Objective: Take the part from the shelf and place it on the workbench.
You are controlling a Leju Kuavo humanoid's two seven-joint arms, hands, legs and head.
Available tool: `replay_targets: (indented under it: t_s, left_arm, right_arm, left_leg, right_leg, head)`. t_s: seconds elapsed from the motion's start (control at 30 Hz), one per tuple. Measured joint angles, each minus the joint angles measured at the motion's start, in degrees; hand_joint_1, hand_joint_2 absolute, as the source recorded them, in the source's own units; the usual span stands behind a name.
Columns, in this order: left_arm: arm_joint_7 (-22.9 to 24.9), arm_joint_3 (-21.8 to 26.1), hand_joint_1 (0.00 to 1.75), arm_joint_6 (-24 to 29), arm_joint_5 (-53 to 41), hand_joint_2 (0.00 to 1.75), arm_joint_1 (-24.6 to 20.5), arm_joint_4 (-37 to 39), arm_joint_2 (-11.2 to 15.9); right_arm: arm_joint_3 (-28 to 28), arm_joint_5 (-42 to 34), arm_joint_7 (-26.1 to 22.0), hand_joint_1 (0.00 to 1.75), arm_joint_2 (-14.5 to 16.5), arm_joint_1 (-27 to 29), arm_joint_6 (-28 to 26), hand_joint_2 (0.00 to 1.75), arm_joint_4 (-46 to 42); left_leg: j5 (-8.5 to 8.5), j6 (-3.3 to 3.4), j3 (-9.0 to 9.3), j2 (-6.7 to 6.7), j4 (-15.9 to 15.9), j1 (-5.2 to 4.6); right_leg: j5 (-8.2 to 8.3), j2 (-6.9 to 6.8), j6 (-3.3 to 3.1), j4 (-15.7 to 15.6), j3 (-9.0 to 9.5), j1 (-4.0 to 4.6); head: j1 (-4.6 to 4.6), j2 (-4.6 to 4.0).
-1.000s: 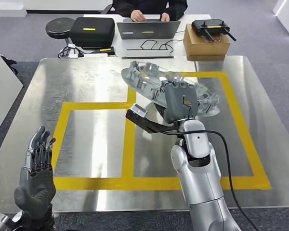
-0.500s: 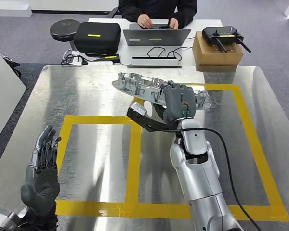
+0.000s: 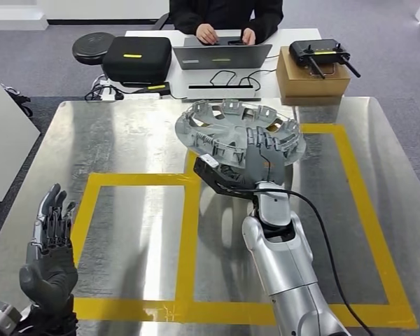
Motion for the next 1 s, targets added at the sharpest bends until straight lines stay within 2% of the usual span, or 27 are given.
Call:
replay_targets:
  t_s: [0.2,0.33,0.4,0.5,0.57,0.63,0.67,0.7,0.73,0.77,0.83,0.87,0.9,1.0]
  left_arm:
    - [0.65,0.99,0.00,1.01,-0.01,0.00,0.76,-1.69,-0.30]
    - [1.08,1.59,0.00,1.31,-0.01,0.00,1.13,-2.41,-0.50]
    - [1.29,1.76,0.00,1.54,-0.02,0.00,1.29,-2.70,-0.57]
    - [1.59,1.98,0.00,1.90,-0.18,0.00,1.53,-3.31,-0.74]
    - [1.77,2.08,0.00,2.08,-0.29,0.00,1.67,-3.56,-0.86]
    - [1.95,2.30,0.00,2.20,-0.34,0.00,1.88,-3.62,-0.95]
    - [2.00,2.42,0.00,2.26,-0.34,0.00,1.99,-3.62,-0.99]
    - [2.01,2.55,0.00,2.30,-0.34,0.00,2.07,-3.63,-1.03]
    - [2.02,2.64,0.00,2.34,-0.34,0.00,2.13,-3.63,-1.06]
    - [2.03,2.72,0.00,2.37,-0.34,0.00,2.18,-3.63,-1.09]
    - [2.03,2.87,0.00,2.40,-0.34,0.00,2.24,-3.69,-1.13]
    - [2.04,2.92,0.00,2.41,-0.34,0.00,2.29,-3.77,-1.14]
    - [2.05,2.96,0.00,2.43,-0.34,0.00,2.33,-3.86,-1.14]
    - [2.08,2.98,0.00,2.50,-0.34,0.00,2.43,-4.10,-1.15]
  right_arm:
    - [0.36,0.10,4.30,0.00,0.18,-1.74,3.29,0.00,-3.78]
    - [0.75,0.10,4.31,0.00,0.19,-1.95,3.30,0.00,-5.44]
    - [0.77,0.10,3.71,0.00,0.27,-1.88,2.84,0.00,-6.47]
    - [0.79,0.10,3.08,0.00,0.68,-1.55,2.06,0.00,-8.83]
    - [0.96,0.11,3.47,0.00,0.79,-1.35,1.98,0.00,-10.43]
    - [1.10,0.12,3.70,0.00,0.77,-0.85,1.96,0.00,-11.59]
    - [1.11,0.11,3.39,0.00,0.77,-0.39,1.80,0.00,-12.10]
    - [1.09,0.11,2.93,0.00,0.78,0.09,1.56,0.00,-12.64]
    - [1.08,0.10,2.39,0.00,0.80,0.47,1.28,0.00,-13.18]
    - [1.07,0.10,1.95,0.00,0.83,0.73,1.02,0.00,-13.76]
    - [1.08,0.10,1.59,0.00,0.91,0.89,0.74,0.00,-14.73]
    - [1.08,0.10,1.55,0.00,0.97,0.97,0.67,0.00,-15.12]
    - [1.08,0.10,1.54,0.00,1.02,1.06,0.62,0.00,-15.44]
    - [1.09,0.01,1.32,0.00,1.20,1.27,0.44,0.00,-16.16]
  left_leg:
    - [0.03,-0.06,0.39,-0.01,0.22,-0.12]
    - [-0.11,0.20,0.46,-0.02,0.72,-0.27]
    - [-0.04,0.41,0.42,-0.03,0.92,-0.37]
    - [1.02,1.10,0.71,0.15,0.16,-0.20]
    - [1.76,1.49,0.90,0.40,-0.66,0.13]
    - [1.92,1.64,0.71,0.51,-0.61,0.14]
    - [1.91,1.63,0.61,0.54,-0.46,0.15]
    - [1.85,1.59,0.53,0.56,-0.25,0.17]
    - [1.72,1.49,0.45,0.56,0.04,0.20]
    - [1.50,1.34,0.39,0.54,0.41,0.24]
    - [0.87,0.82,0.01,0.46,1.31,0.25]
    - [0.64,0.53,-0.24,0.41,1.76,0.21]
    - [0.53,0.26,-0.58,0.38,2.13,0.15]
    - [0.11,-0.50,-1.40,0.38,2.96,0.06]
  right_leg:
    - [0.09,-0.09,0.11,-0.04,0.55,-0.13]
    - [0.20,-0.13,0.35,0.01,0.72,-0.27]
    - [0.42,-0.13,0.70,-0.02,0.75,-0.39]
    - [0.37,-0.14,1.59,0.04,0.46,-0.46]
    - [-2.02,-0.33,2.12,3.28,-1.17,-0.49]
    - [-5.56,-0.51,2.52,10.71,-4.21,-0.70]
    - [-6.55,-0.55,2.66,14.06,-5.60,-0.82]
    - [-6.51,-0.60,2.76,15.71,-6.21,-0.92]
    - [-5.39,-0.66,2.84,15.05,-5.73,-1.02]
    - [-3.53,-0.74,2.88,12.29,-4.21,-1.13]
    - [-1.20,-0.79,2.72,5.48,-0.29,-1.16]
    - [-0.89,-0.76,2.46,3.40,0.94,-1.11]
    - [-1.29,-0.69,2.08,2.49,1.51,-1.03]
    - [-1.59,-0.67,0.76,1.83,1.31,-1.14]
  head:
    - [0.00,0.00]
    - [-0.02,0.00]
    - [0.00,0.00]
    - [0.04,0.00]
    - [0.38,0.00]
    - [0.70,0.00]
    - [0.75,0.00]
    - [0.79,0.00]
    - [0.84,0.00]
    - [0.85,0.00]
    - [0.92,0.00]
    - [0.96,0.00]
    - [1.01,0.00]
    - [0.98,0.00]
